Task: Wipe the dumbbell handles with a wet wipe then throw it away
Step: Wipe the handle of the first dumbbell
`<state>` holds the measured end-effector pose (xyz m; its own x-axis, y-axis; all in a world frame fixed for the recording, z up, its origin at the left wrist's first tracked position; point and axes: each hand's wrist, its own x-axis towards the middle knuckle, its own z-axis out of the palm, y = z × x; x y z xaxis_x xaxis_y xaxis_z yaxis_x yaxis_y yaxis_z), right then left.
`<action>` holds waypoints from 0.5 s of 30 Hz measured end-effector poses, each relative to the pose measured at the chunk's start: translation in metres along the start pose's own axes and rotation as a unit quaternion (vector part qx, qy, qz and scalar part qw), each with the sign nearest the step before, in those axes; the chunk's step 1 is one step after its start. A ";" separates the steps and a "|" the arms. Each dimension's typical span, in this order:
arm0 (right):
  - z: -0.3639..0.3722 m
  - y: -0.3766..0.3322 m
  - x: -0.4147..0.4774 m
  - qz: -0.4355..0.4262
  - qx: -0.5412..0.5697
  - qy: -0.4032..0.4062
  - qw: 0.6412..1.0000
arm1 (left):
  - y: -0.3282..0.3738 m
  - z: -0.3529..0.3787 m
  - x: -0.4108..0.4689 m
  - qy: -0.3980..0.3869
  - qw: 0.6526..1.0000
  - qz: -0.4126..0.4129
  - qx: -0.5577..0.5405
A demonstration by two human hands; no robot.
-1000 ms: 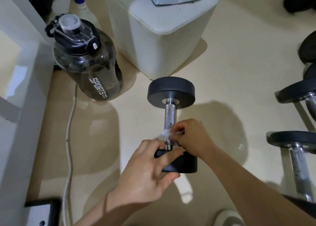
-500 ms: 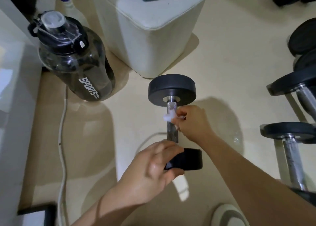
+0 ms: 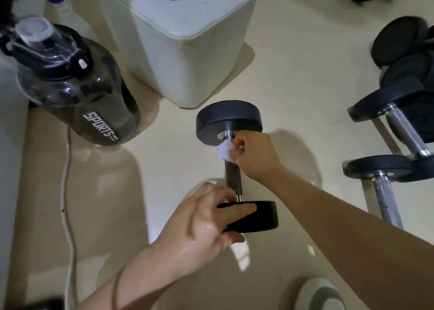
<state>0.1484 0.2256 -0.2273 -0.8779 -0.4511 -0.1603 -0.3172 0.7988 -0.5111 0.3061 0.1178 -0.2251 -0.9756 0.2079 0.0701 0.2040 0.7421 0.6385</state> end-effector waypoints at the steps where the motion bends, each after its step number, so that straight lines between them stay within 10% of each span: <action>1: 0.001 -0.002 0.008 -0.003 0.003 0.021 1.000 | -0.001 -0.002 0.002 -0.005 1.000 0.005 0.003; 7: -0.005 0.005 -0.024 -0.042 -0.091 -0.148 0.984 | -0.001 -0.012 0.019 -0.067 0.997 0.035 0.017; 12: -0.002 0.015 0.010 0.016 0.032 0.006 0.999 | 0.008 -0.004 0.013 -0.057 0.998 0.005 0.017; 15: 0.000 0.017 -0.017 -0.017 0.062 -0.036 0.997 | 0.012 -0.006 0.012 -0.070 0.997 -0.010 0.010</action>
<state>0.1578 0.2469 -0.2337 -0.8385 -0.5073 -0.1990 -0.2950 0.7296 -0.6169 0.2962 0.1259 -0.2122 -0.9590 0.2787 -0.0513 0.1873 0.7592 0.6233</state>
